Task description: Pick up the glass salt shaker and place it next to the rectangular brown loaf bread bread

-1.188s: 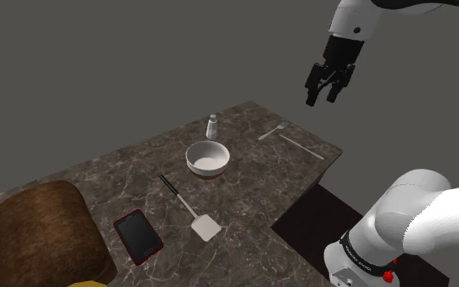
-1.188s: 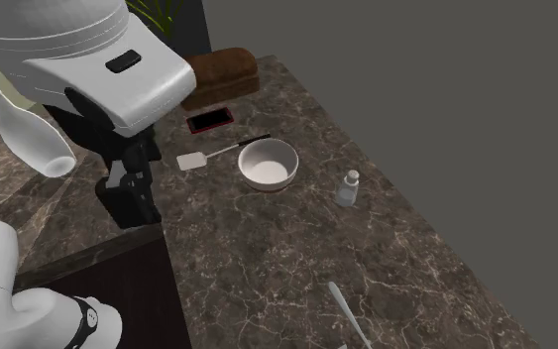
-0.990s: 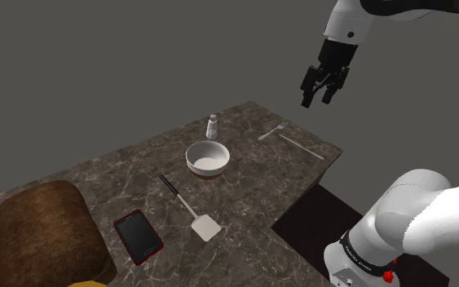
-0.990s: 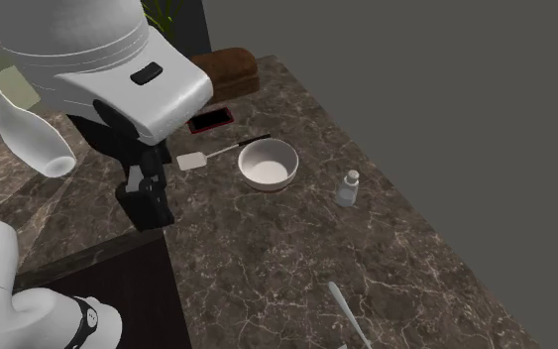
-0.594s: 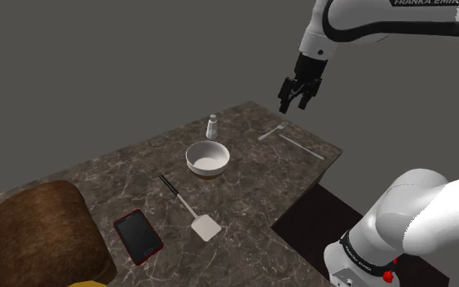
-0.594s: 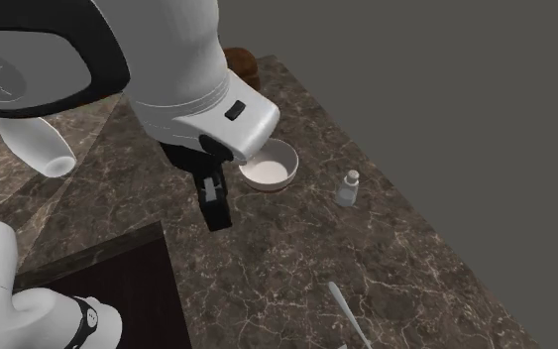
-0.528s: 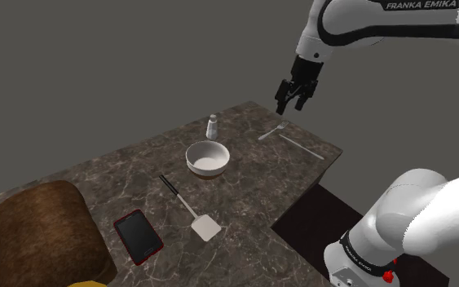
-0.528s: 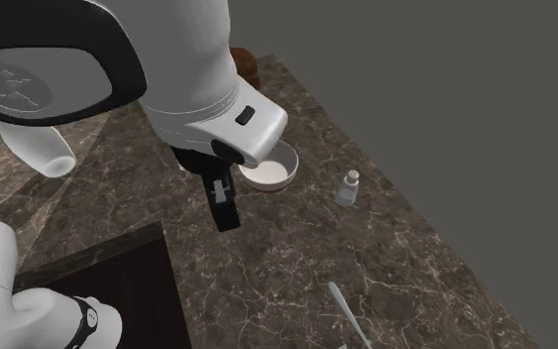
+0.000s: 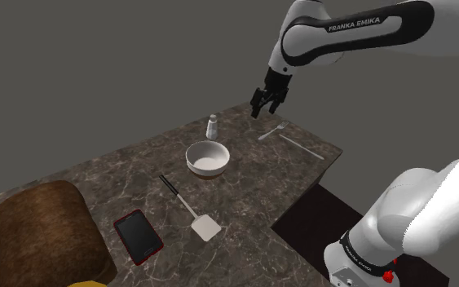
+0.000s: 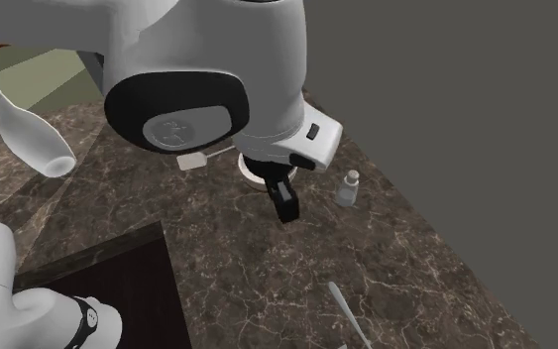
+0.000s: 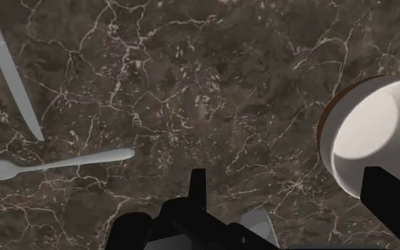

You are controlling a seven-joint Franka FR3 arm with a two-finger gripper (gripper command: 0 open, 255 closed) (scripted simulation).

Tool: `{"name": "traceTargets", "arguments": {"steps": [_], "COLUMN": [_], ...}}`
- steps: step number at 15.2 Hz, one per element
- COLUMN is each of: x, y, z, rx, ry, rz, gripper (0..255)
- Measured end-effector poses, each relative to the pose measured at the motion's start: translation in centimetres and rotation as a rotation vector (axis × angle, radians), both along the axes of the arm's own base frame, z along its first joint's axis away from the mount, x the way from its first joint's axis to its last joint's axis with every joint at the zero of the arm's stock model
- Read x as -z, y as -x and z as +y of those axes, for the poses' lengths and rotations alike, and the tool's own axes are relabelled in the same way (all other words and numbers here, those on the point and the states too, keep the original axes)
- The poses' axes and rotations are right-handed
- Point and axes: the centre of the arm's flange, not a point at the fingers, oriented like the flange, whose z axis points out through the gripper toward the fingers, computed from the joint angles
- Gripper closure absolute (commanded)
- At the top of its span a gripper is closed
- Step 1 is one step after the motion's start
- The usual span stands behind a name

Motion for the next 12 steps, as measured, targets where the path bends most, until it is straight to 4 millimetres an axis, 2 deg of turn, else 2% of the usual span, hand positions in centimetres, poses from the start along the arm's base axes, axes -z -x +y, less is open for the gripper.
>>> {"name": "traceTargets", "arguments": {"steps": [3,7,12], "x": [2.6,5.1,8.2], "y": [-3.1,-7.1,-12.1], "z": [0.4,0.5,1.7], "rx": [-0.023,-0.053,-0.090], "ry": [-0.005,-0.012,-0.021], "rz": [-0.027,-0.064,-0.110], "gripper": [0,0,0]}}
